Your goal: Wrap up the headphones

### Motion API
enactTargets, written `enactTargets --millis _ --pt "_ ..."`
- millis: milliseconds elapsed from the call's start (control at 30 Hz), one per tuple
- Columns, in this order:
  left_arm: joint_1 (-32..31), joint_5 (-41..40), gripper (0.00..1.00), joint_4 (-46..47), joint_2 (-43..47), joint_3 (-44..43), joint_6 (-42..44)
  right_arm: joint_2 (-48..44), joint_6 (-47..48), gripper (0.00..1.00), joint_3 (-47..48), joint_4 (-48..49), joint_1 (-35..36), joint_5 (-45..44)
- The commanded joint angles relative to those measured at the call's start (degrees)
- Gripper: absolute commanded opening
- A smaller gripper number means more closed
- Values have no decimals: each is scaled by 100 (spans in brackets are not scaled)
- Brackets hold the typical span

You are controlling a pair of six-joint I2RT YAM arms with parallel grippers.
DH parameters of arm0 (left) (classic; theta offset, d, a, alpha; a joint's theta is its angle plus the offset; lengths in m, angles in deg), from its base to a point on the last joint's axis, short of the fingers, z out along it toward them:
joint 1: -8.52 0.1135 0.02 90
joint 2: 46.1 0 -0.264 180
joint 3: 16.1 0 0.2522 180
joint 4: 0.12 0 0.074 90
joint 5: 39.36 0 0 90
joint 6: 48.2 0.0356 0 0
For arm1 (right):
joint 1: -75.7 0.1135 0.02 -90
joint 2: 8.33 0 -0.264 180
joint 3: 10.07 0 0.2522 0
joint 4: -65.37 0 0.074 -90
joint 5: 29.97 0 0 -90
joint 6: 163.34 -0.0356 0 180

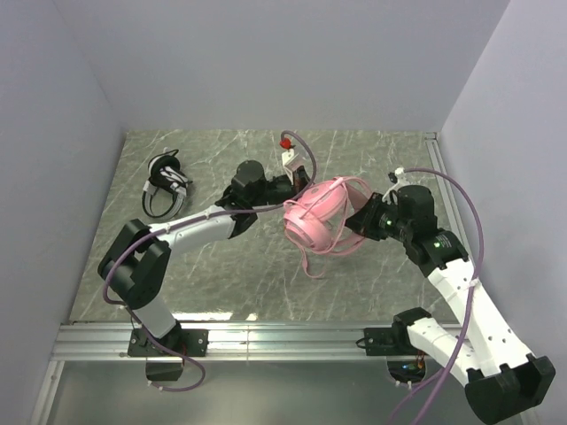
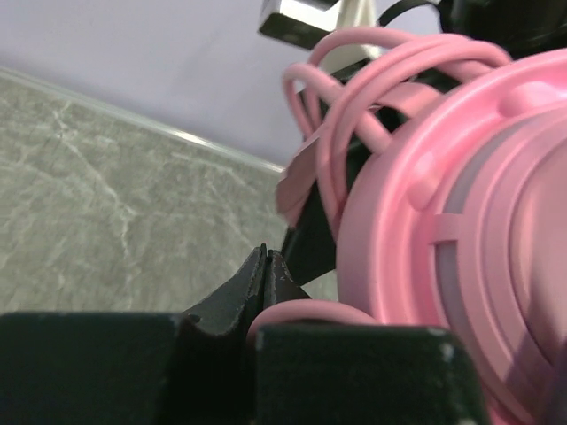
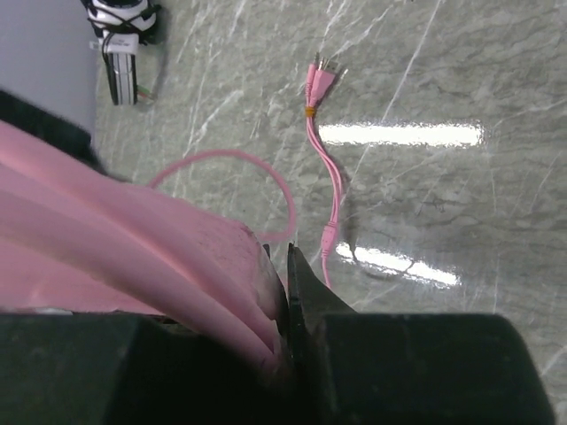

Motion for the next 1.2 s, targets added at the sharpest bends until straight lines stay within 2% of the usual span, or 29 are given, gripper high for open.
enactTargets --millis 0,133,233,300,467,700,767,933,1167 --pt "180 655 3 -535 9 -459 605 -181 449 0 244 207 350 272" --pt "260 1078 6 -1177 -54 -846 1079 -190 722 0 411 40 824 54" --pt "269 535 5 -1931 113 -969 1702 -129 898 0 517 -100 1317 -280" --pt "260 104 5 -2101 279 -918 2116 -94 986 0 508 -127 1484 -325" --pt "260 -248 6 -2259 605 -794 3054 -76 1135 0 429 -154 1871 -369" --pt "269 -503 6 -2628 597 -1101 3207 -102 1144 0 649 -549 1977 -616" --pt "269 -977 7 -2733 606 -1154 3198 -93 1206 0 666 -680 2099 -650" --pt "269 -1408 14 -3409 632 -1567 3707 -59 1294 0 614 -918 2284 -862" --pt "278 -1733 16 -3885 685 -2042 4392 21 1443 0 587 -927 2750 -878"
